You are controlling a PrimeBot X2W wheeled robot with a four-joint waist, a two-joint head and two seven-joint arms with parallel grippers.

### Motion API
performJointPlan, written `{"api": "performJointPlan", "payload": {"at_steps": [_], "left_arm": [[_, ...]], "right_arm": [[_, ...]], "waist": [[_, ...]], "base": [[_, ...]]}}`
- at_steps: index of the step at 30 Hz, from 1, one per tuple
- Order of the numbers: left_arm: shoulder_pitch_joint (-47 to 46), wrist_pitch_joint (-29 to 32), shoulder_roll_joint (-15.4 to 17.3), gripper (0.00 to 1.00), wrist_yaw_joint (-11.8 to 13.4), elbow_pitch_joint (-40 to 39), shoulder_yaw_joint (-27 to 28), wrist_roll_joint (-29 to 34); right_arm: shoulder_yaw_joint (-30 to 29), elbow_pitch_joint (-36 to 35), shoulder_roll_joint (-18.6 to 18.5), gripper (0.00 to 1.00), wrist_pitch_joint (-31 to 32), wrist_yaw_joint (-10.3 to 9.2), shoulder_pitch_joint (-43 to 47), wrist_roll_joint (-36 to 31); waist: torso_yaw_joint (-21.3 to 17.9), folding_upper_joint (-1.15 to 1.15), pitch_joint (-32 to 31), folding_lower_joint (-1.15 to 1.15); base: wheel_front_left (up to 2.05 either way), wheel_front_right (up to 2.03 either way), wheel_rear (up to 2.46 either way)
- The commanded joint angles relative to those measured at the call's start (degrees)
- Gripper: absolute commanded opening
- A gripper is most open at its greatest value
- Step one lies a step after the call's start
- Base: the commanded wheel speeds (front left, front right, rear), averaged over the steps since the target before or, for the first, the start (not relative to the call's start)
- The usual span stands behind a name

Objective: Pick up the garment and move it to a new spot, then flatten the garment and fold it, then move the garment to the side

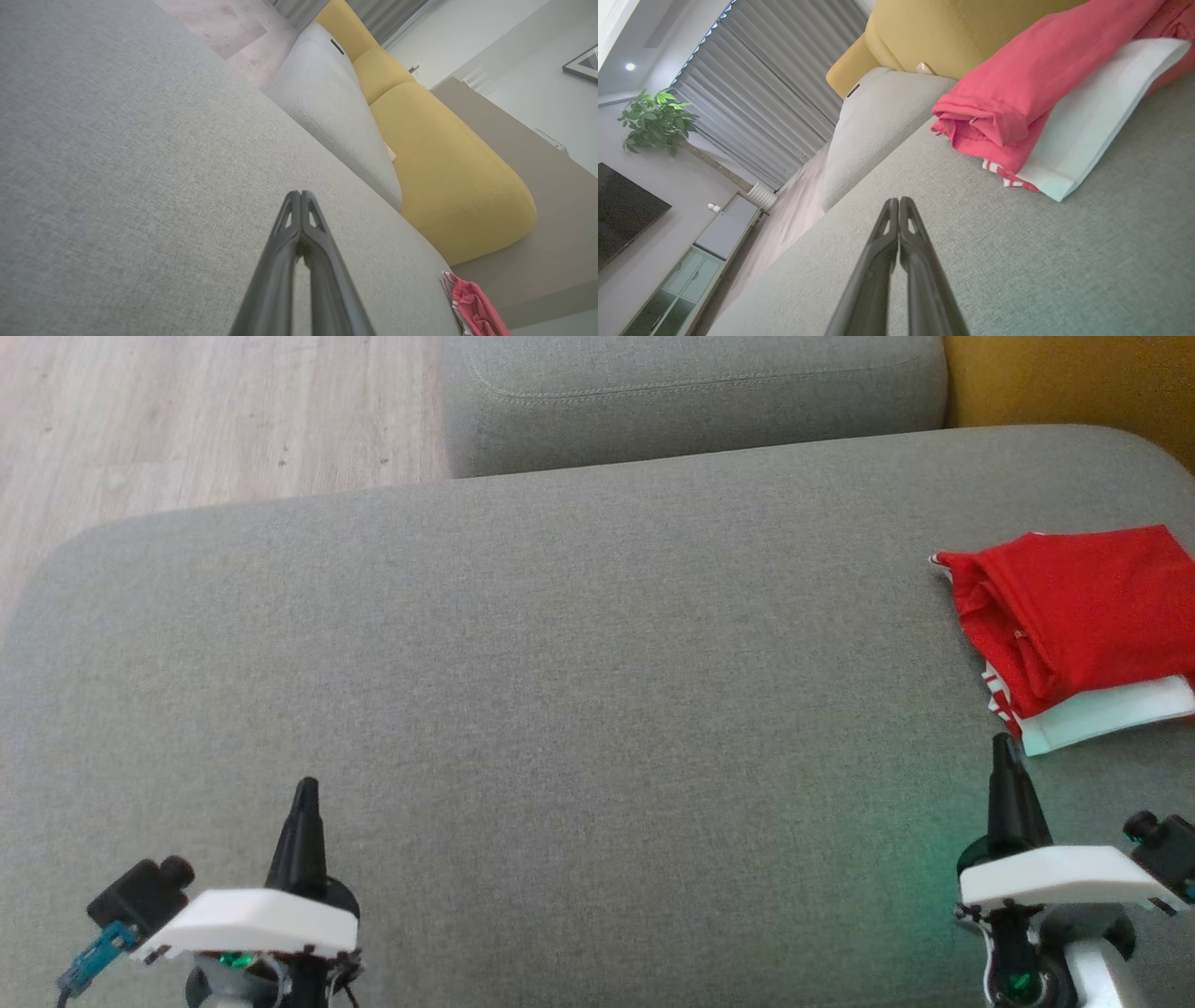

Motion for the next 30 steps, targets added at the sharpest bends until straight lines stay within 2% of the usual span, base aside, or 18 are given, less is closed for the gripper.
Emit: {"api": "performJointPlan", "payload": {"at_steps": [1, 30], "left_arm": [[-3.43, 0.51, 0.83, 0.00, -0.59, -1.45, 1.56, -1.81], [-5.17, 5.25, 1.06, 0.00, -2.79, -0.06, 4.91, -18.69]], "right_arm": [[0.01, -2.15, -0.22, 0.00, 0.68, 0.18, -2.75, 2.04], [-1.88, -3.38, -0.28, 0.00, 5.46, 0.28, -2.92, 20.35]], "waist": [[0.01, 0.00, -0.03, 0.00], [0.23, 0.00, -0.45, 0.00]], "base": [[0.00, 0.00, 0.00], [0.00, 0.00, 0.00]]}}
